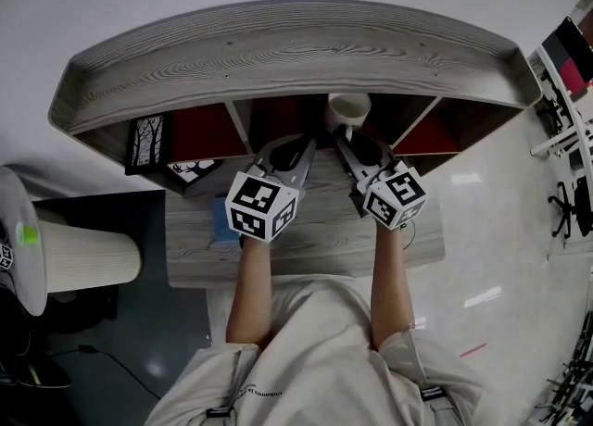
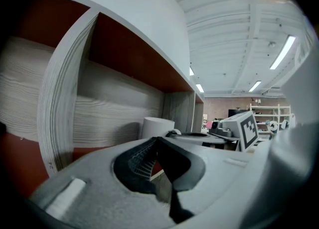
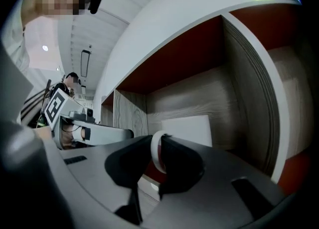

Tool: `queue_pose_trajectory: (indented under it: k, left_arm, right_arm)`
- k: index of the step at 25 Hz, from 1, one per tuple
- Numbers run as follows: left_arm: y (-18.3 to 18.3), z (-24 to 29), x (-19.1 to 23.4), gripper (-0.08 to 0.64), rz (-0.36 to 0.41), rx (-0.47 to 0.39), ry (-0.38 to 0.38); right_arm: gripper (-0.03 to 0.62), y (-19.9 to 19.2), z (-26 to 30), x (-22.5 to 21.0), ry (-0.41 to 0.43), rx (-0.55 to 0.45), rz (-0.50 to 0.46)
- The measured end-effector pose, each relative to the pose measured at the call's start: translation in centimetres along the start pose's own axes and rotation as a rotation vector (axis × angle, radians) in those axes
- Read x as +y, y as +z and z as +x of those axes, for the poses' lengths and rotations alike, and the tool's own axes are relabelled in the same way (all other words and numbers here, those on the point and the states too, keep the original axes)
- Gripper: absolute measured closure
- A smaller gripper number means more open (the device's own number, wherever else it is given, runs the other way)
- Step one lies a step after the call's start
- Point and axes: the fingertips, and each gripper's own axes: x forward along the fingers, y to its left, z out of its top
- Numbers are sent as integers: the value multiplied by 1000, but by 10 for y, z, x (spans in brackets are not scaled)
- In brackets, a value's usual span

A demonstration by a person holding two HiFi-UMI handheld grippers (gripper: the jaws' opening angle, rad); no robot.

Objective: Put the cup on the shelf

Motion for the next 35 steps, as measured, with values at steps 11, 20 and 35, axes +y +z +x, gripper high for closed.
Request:
queue_pose_trajectory:
  k: [11, 20, 35]
  left_arm:
    - [0, 2, -12, 551, 16, 3, -19]
    - [-7, -1, -16, 551, 5, 14, -22]
    - [-19, -4, -34, 551, 3, 38, -34]
  right_arm:
    - [513, 0, -9, -2, -29, 14, -26]
    - [511, 3, -19, -2, -70, 4, -57]
    - [545, 1, -29, -9, -174, -14, -35]
